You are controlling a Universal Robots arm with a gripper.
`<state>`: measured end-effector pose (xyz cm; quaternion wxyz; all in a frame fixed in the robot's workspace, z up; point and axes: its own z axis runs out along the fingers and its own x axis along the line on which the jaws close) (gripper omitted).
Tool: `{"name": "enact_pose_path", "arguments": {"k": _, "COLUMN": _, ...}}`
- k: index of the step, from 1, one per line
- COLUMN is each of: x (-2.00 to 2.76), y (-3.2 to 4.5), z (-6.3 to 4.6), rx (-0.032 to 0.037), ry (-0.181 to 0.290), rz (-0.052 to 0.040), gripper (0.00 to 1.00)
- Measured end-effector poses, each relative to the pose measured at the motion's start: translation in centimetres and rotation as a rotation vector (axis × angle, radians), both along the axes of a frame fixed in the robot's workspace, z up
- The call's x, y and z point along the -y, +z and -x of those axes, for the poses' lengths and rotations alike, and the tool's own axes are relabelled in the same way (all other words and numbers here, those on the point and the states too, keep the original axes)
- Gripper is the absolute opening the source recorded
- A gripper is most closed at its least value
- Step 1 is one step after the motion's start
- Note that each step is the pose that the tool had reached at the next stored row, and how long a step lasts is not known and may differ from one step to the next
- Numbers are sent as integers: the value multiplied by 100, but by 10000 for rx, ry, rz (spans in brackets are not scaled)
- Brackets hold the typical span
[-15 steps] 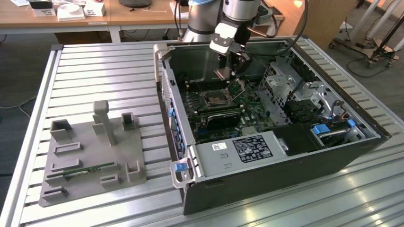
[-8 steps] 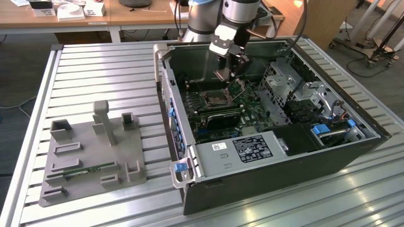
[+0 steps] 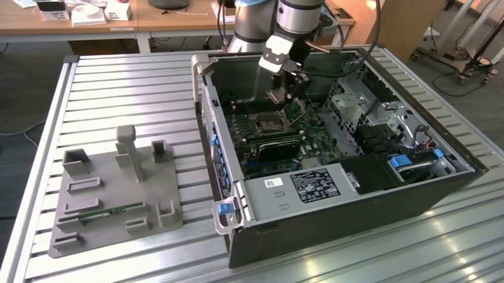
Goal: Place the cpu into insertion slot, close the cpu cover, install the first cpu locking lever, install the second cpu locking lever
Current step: 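Place the cpu into insertion slot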
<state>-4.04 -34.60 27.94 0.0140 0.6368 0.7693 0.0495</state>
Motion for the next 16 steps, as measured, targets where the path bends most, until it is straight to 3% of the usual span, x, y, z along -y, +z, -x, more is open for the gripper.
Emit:
{"name": "enact_pose_path", "arguments": {"k": 6, "x": -4, "y": -22, "z": 0, "rx": 8, "ry": -52, "rz": 24, "gripper": 55}}
{"name": "enact_pose_path", "arguments": {"k": 11, "x": -6, "y": -86, "z": 0, "rx": 7, "ry": -522, "rz": 25, "gripper": 55}}
{"name": "enact_pose_path", "arguments": {"k": 13, "x": -7, "y": -100, "z": 1, "rx": -17, "ry": -684, "rz": 26, "gripper": 55}}
{"name": "enact_pose_path", "arguments": {"k": 16, "x": -8, "y": -120, "z": 15, "rx": -108, "ry": -766, "rz": 29, "gripper": 55}}
